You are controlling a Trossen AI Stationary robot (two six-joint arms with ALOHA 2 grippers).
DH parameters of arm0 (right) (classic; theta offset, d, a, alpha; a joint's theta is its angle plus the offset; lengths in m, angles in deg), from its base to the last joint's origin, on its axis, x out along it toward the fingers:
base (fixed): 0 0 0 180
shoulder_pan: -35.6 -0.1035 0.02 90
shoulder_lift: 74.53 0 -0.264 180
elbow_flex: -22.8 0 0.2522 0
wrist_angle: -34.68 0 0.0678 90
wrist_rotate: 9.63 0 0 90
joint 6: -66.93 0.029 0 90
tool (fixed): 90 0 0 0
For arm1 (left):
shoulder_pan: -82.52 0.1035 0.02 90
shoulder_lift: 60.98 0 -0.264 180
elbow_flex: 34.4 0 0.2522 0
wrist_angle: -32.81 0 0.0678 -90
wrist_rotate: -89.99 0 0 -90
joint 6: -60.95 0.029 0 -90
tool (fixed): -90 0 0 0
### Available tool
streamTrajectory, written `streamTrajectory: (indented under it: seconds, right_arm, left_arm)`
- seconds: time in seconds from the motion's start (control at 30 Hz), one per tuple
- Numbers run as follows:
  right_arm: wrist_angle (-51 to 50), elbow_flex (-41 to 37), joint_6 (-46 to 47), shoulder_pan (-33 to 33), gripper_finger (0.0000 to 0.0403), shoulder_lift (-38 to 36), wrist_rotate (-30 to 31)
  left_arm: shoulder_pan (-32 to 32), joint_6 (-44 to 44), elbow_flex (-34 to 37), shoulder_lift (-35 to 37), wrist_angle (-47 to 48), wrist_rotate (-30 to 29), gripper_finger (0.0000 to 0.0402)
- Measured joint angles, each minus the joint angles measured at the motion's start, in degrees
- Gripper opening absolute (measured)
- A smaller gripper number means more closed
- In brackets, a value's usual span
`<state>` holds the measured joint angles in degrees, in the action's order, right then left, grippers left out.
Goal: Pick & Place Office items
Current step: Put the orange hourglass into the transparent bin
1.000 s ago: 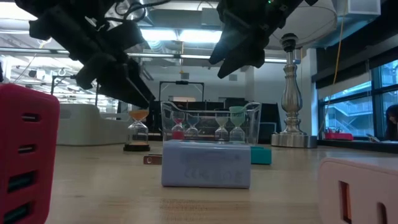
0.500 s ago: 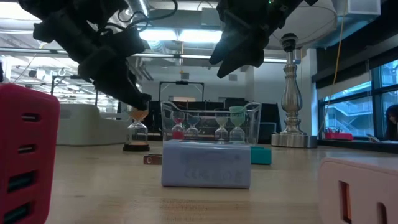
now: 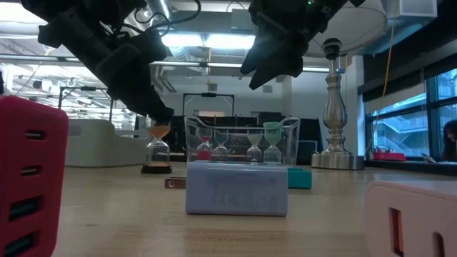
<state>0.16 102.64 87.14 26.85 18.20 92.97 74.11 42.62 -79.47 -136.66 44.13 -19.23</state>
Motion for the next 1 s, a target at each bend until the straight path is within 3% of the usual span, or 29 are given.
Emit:
streamTrajectory:
  seconds: [0.27,0.5,0.7,0.87,1.0]
  right_arm:
    - [0.0,0.0,0.11,0.0,0.0324,0.0,-0.02]
    - [-0.05,0.0,0.12,0.0,0.0324,0.0,-0.02]
    - [-1.47,0.0,2.68,0.1,0.032,-0.91,-0.04]
    - [-6.58,0.02,6.51,0.67,0.031,-4.84,0.03]
    - [-11.1,0.02,7.86,0.7,0.0302,-9.18,1.55]
  left_arm:
    - [-0.01,-0.88,0.0,1.61,0.13,1.39,0.021]
    - [0.0,-0.1,-1.45,1.97,0.18,0.91,0.021]
    - [0.95,6.92,-7.99,1.97,0.05,-7.97,0.0216]
    - [5.89,8.42,-13.48,1.99,-0.23,-17.12,0.0216]
    - [11.95,9.41,-15.1,1.02,-3.47,-14.16,0.0217]
